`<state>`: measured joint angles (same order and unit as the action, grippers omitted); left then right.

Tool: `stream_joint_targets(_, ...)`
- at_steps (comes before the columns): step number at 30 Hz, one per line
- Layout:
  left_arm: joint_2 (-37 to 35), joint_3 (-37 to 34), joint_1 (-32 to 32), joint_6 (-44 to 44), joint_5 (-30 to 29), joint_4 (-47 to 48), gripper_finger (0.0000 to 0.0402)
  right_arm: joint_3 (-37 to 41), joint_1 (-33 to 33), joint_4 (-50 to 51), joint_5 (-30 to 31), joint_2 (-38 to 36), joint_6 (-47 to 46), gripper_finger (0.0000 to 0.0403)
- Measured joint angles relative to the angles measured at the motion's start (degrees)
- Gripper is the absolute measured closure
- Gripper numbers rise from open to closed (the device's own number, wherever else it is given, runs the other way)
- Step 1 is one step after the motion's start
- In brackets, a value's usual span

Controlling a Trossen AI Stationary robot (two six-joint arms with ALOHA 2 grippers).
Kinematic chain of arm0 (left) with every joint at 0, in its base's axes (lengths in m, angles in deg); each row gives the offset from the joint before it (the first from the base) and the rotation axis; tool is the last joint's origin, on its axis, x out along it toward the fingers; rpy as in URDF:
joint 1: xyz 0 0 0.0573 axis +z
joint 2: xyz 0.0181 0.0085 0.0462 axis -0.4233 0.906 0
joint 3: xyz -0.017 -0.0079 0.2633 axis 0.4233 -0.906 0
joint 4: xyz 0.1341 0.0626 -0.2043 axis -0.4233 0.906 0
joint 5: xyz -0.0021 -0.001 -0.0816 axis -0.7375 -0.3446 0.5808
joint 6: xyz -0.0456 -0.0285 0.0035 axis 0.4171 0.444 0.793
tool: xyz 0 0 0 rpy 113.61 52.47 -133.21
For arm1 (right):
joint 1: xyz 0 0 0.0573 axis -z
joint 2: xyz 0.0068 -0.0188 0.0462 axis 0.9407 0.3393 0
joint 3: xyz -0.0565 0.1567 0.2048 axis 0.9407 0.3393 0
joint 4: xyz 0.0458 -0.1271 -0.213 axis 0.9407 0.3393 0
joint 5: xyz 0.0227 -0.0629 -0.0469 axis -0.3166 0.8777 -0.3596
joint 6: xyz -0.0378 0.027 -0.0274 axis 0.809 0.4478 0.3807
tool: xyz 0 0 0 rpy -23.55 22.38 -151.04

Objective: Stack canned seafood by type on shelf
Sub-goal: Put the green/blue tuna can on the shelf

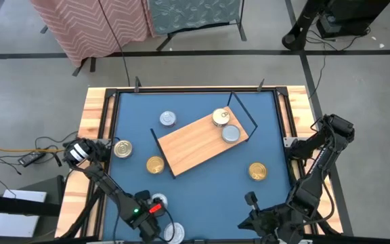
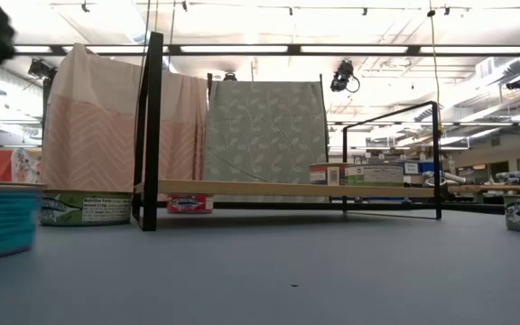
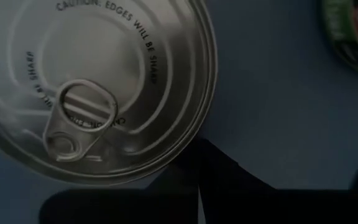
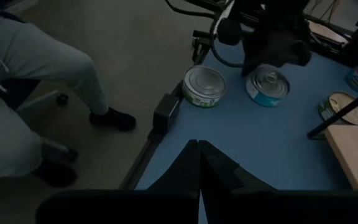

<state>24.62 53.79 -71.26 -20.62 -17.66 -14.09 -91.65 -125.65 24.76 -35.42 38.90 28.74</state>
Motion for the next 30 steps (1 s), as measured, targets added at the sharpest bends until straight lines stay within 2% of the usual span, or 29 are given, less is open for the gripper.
stream_joint_targets(3, 0.03, 0.2, 0.6, -1.51, -1.56, 1.43, 0.0401, 0.0, -0.48, 0.03, 0.72, 0.0, -0.02, 0.0392)
stream_joint_targets(9, 0.35, 1.71, 1.02, -1.86, -10.12, 8.33, 0.0401, 0.0, -0.74, 0.07, 1.48, 0.0, -0.17, 0.0392)
stream_joint_targets(15, 0.31, 9.66, -0.8, -1.67, -11.86, 20.38, 0.0401, 0.0, -0.72, 0.12, 1.48, 0.0, -0.63, 0.0392)
stream_joint_targets(17, 0.29, 13.02, -1.6, -1.55, -15.2, 25.11, 0.0401, 0.0, -0.72, 0.16, 1.57, 0.0, -0.63, 0.0392)
stream_joint_targets(20, 0.21, 16.3, -2.36, -0.83, -23.99, 30.02, 0.0401, 0.0, -0.57, 0.12, 1.61, 0.0, -0.21, 0.0392)
stream_joint_targets(22, 0.11, 16.44, -2.4, 0.02, -27.4, 30.89, 0.0401, 0.0, -0.25, 0.09, 1.6, 0.0, -0.17, 0.0392)
stream_joint_targets(30, 0.13, 8.63, -2.94, 2.64, -30.21, 26.67, 0.0401, 0.0, -0.87, -0.97, 1.63, 0.0, -0.23, 0.0392)
